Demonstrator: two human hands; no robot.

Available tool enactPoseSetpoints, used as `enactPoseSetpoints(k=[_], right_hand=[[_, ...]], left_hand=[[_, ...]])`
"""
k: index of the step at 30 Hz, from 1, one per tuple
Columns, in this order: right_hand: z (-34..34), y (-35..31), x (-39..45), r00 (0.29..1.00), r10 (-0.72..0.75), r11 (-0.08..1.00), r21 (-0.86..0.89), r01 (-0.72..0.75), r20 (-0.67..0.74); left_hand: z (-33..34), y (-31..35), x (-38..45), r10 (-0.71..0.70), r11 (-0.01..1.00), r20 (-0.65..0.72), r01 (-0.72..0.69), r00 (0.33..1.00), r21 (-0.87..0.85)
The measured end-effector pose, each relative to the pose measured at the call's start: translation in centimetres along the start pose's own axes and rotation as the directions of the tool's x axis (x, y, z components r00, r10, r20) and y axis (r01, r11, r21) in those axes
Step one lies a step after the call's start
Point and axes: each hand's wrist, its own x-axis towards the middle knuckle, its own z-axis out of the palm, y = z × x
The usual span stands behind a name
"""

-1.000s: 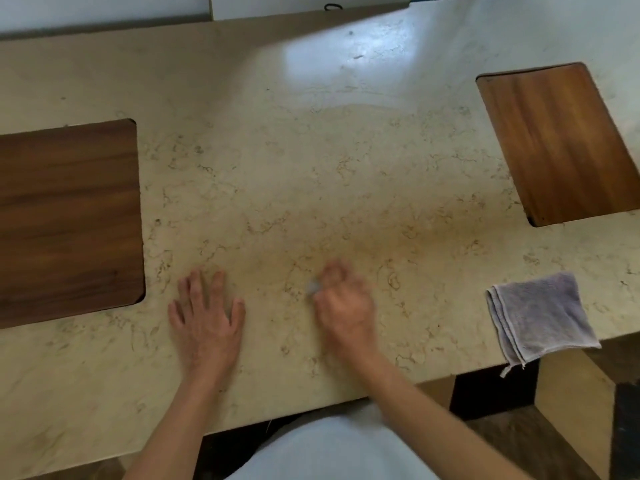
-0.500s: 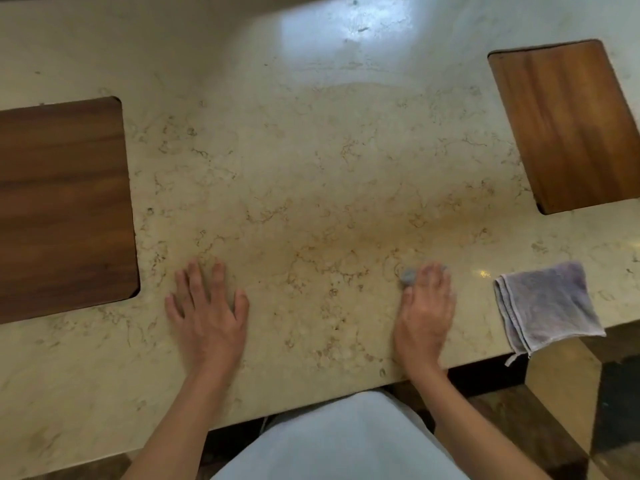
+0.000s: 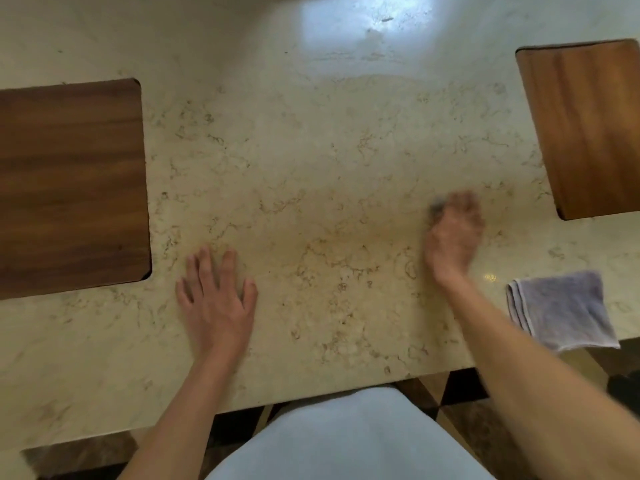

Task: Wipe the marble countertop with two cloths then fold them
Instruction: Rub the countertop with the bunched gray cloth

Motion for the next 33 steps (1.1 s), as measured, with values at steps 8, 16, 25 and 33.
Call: enactPoseSetpoints(k=[8, 16, 25, 33], right_hand=[[3.3, -7.1, -19.3, 0.212, -0.919, 0.339, 0.392, 0.855, 0.333], [-1.4, 5.6, 4.3, 0.989, 0.141, 0.988, 0.073, -0.138, -0.04], [4.6, -15.5, -13.3, 0.694, -0.64, 0.766, 0.336, 0.547, 0.329], [0.8, -4.6, -1.9, 0.85, -0.484, 0.875, 0.12, 0.469, 0.208]], left_hand=[[0.0, -0.5, 0.2, 0.014, 1.0, 0.016, -0.014, 1.0, -0.015], [-1.0, -2.3, 0.2, -0.077, 0.969, -0.077, 0.057, 0.994, -0.239], [-0.5, -2.1, 0.9, -0.134, 0.949, -0.151, 0.083, 0.979, -0.305], [-0.1, -2.8, 0.7, -0.106, 0.959, -0.17, 0.056, 0.98, -0.278]])
